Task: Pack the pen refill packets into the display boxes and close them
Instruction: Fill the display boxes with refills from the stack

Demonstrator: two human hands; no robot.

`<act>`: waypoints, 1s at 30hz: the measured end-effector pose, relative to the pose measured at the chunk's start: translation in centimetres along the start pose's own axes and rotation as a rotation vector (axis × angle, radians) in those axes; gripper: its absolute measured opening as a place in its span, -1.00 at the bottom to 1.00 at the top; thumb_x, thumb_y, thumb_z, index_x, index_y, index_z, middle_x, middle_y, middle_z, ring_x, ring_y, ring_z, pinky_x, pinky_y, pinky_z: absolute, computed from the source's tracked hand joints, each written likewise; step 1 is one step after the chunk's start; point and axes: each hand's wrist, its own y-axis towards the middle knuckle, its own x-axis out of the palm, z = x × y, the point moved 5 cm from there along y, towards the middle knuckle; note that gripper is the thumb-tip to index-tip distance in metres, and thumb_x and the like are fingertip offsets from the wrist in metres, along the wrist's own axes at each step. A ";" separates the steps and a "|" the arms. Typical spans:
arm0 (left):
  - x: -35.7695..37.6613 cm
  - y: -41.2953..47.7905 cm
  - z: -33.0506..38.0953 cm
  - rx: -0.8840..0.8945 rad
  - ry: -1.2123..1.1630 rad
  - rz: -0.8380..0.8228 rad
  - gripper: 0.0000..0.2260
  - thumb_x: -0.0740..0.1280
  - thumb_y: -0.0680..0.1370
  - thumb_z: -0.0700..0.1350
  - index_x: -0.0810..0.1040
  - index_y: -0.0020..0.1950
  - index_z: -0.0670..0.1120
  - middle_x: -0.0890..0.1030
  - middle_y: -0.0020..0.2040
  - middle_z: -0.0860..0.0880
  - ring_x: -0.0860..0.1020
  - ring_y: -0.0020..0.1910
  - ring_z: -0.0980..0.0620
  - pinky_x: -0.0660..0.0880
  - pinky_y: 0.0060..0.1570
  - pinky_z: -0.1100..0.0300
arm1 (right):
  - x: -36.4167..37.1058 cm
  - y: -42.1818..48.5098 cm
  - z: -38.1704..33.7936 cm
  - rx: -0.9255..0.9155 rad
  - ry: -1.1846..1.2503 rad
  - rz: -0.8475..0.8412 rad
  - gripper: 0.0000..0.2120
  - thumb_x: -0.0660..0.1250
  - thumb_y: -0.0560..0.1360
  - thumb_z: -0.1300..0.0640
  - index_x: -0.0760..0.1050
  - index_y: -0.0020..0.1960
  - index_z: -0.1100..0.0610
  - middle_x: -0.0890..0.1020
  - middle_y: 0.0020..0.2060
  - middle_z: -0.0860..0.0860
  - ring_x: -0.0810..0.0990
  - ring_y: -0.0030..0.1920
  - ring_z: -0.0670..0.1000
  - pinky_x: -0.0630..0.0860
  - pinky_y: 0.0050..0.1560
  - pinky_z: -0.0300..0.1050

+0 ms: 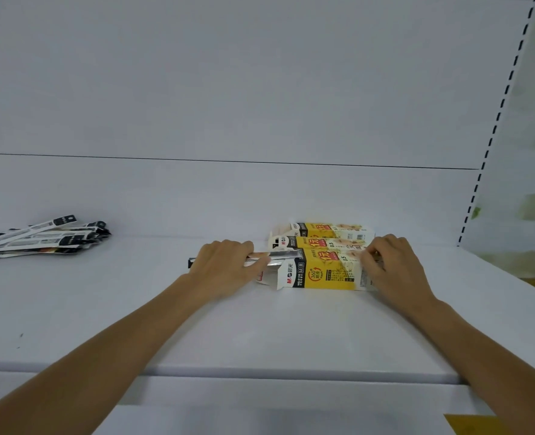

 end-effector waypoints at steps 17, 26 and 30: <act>0.4 -1.1 -3.7 0.004 -0.076 0.047 -0.78 0.07 0.58 -0.05 0.32 -0.26 -0.04 0.40 -0.40 0.03 0.37 -0.34 -0.08 0.21 -0.35 0.12 | 0.1 0.1 -0.2 -0.022 -0.004 0.032 -0.85 0.24 0.51 0.13 0.44 -0.18 0.20 0.47 -0.19 0.02 0.36 -0.12 0.02 0.28 -0.23 -0.14; -0.4 -0.5 -1.8 0.006 -0.071 0.104 -0.74 0.13 0.57 -0.02 0.29 -0.31 -0.03 0.34 -0.44 0.06 0.33 -0.37 -0.03 0.14 -0.42 0.20 | -0.1 -0.2 -0.5 -0.007 -0.002 0.030 -0.85 0.23 0.51 0.14 0.46 -0.17 0.21 0.46 -0.18 0.01 0.36 -0.10 0.03 0.31 -0.19 -0.11; 0.0 0.0 -1.6 -0.104 -0.190 0.069 -0.73 0.13 0.54 0.02 0.39 -0.31 -0.07 0.38 -0.44 0.03 0.36 -0.33 -0.07 0.24 -0.32 0.15 | 0.0 -0.3 -0.4 -0.013 0.015 0.020 -0.86 0.24 0.51 0.17 0.45 -0.18 0.21 0.46 -0.19 0.02 0.35 -0.11 0.03 0.27 -0.18 -0.15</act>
